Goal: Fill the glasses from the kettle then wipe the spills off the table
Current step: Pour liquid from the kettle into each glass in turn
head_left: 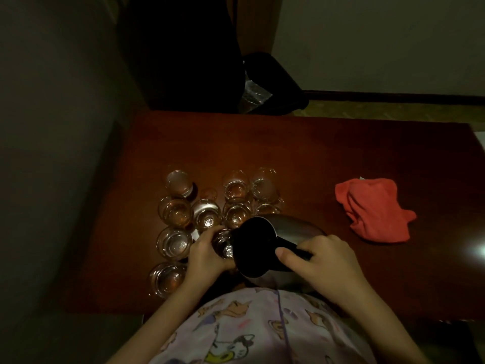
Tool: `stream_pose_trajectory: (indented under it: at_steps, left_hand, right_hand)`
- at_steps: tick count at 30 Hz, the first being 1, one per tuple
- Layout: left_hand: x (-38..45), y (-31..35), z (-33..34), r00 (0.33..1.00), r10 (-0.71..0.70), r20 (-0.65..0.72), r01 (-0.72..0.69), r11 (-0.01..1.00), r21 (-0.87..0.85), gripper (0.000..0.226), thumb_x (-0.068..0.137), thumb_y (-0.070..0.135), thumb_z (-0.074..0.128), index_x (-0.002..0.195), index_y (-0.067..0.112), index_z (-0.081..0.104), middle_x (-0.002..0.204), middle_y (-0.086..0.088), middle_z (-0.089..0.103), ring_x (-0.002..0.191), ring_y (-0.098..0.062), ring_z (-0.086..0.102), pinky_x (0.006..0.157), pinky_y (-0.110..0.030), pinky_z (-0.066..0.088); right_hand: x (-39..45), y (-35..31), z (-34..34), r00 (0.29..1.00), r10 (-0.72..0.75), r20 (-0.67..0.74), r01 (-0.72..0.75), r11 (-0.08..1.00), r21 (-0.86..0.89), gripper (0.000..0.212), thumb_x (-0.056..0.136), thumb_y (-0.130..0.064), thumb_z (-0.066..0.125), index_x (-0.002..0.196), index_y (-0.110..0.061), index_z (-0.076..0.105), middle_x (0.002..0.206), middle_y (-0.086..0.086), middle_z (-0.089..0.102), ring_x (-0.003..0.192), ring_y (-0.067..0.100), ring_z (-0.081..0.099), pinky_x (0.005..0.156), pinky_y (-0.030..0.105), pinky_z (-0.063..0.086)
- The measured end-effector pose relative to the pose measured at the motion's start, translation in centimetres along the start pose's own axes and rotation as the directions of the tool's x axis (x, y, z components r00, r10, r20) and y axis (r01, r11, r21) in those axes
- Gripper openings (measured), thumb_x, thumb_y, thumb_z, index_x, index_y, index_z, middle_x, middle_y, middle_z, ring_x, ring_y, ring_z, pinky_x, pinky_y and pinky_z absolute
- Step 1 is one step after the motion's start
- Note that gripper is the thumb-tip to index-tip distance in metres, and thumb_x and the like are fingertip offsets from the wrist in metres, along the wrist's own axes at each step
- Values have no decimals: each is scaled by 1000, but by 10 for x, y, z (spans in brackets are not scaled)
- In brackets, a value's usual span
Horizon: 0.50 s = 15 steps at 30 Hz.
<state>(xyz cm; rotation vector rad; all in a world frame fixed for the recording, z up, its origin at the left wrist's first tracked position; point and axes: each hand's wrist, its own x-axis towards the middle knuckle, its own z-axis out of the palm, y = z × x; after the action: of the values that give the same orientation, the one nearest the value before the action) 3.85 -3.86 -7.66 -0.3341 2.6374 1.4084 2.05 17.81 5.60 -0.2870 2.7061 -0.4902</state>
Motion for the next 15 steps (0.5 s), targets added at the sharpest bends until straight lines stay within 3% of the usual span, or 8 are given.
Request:
stream_pose_trajectory:
  at_steps: [3,6,10,15]
  left_hand:
    - [2,2,1,1000,10,6,-10,1000,-11,74,55,22,88,121,15,55,109,11,56,99,-1,53,80,-4,37]
    - [3,4,1,1000,16,10,-16,1000,-12,76,55,24,88,123,16,54,113,7,59,101,-3,54,81,-6,38]
    - [2,4,0,1000,22,-2,-22,1000,0,78,53,27,88,123,16,55,115,6,59,105,-8,54,86,-18,40]
    - [0,6,-3,999,30,-11,-30,1000,-4,79,54,26,89,125,17,54,115,12,53,105,-1,48,80,-2,30]
  right_hand:
    - [1,-2,-6,1000,-29,5,29,1000,-11,74,59,-79,21,50,-9,44,43,5,36,42,15,38,44,29,21]
    - [1,-6,-9,1000,-25,18,26,999,-24,72,63,-76,28,51,-8,46,44,4,36,43,15,38,46,31,23]
    - [-1,-8,-11,1000,-15,27,15,1000,-10,72,61,-78,25,48,-9,41,44,2,34,43,14,34,45,31,20]
    - [0,-9,-14,999,-13,32,13,1000,-3,71,61,-78,27,45,-10,38,43,2,33,43,15,33,46,32,20]
